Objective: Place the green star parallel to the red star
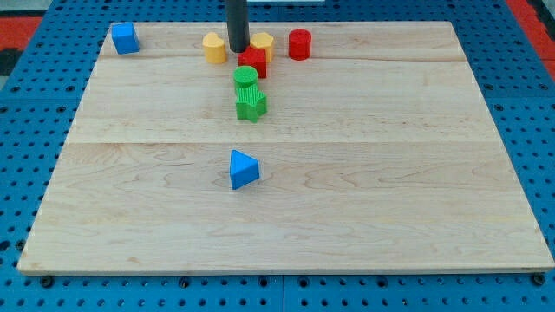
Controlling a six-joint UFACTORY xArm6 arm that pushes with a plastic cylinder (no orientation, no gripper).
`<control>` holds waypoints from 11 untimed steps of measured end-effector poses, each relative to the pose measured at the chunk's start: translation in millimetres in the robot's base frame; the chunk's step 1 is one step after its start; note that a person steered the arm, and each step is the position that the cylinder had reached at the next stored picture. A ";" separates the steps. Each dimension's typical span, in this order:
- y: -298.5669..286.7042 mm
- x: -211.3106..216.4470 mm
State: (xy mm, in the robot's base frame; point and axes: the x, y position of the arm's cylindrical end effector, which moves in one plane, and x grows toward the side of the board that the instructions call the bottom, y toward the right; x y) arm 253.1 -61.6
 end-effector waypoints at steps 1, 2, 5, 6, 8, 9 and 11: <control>8.2 10.9; -2.1 41.5; -20.5 153.4; -1.4 134.2; 103.8 114.4; 123.1 77.1; 120.1 102.8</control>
